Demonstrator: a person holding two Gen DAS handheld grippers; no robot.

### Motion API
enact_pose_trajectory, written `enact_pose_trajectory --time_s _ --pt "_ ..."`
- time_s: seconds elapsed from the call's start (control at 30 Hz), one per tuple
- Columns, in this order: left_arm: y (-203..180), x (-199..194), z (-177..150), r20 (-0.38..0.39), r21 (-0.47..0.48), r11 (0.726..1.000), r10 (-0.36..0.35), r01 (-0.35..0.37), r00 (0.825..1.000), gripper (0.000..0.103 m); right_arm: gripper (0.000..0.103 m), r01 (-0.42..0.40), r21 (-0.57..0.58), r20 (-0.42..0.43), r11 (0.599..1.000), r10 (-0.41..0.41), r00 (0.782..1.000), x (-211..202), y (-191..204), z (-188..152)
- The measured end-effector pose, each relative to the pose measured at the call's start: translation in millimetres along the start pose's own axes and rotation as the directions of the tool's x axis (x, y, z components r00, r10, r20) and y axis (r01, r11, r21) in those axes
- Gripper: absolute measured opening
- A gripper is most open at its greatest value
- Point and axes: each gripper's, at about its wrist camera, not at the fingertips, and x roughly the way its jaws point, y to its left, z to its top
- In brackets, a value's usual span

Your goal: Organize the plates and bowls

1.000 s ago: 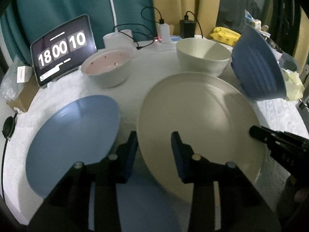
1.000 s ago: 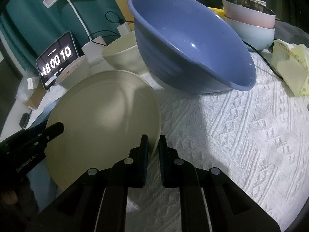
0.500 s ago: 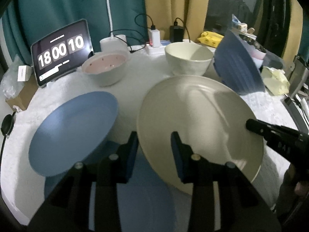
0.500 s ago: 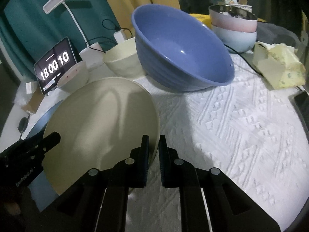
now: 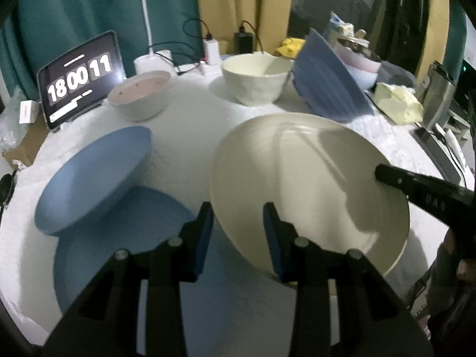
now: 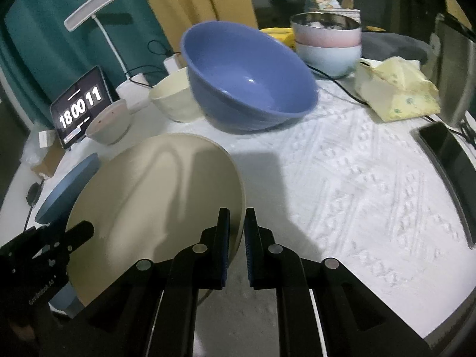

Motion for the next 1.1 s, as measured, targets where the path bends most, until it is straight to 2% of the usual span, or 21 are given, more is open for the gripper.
enact_pose_trajectory --time_s 0.27,0.53,0.7,0.77,0.9,1.1 --pt "-18 13 -10 -0.068 0.004 1.0 -0.027 0.027 0.997 0.036 0.011 0.015 0.019 -0.009 1.0 -0.015 1.0 -2 -22 -6" --pt "-18 22 -12 -0.132 -0.022 1.0 -0.022 0.019 0.991 0.037 0.011 0.015 0.012 -0.033 1.0 -0.014 0.999 5 -24 -7" --pt "-17 14 -12 -0.108 -0.006 1.0 -0.019 0.019 0.994 0.039 0.011 0.015 0.021 -0.045 1.0 -0.014 0.999 6 -24 -4" --pt "-15 8 -11 -0.088 -0.006 1.0 -0.022 0.021 0.996 0.046 0.013 0.027 0.014 -0.029 1.0 -0.026 0.999 2 -23 -2" --pt "-10 -5 -7 -0.037 -0.014 1.0 -0.023 0.023 0.999 0.046 0.021 0.063 -0.008 0.017 0.998 -0.063 0.998 -10 -16 4" --pt "2 -26 0 0.039 -0.026 0.999 -0.021 0.022 0.999 0.047 0.022 0.064 -0.038 0.047 0.997 -0.062 0.997 -19 0 12"
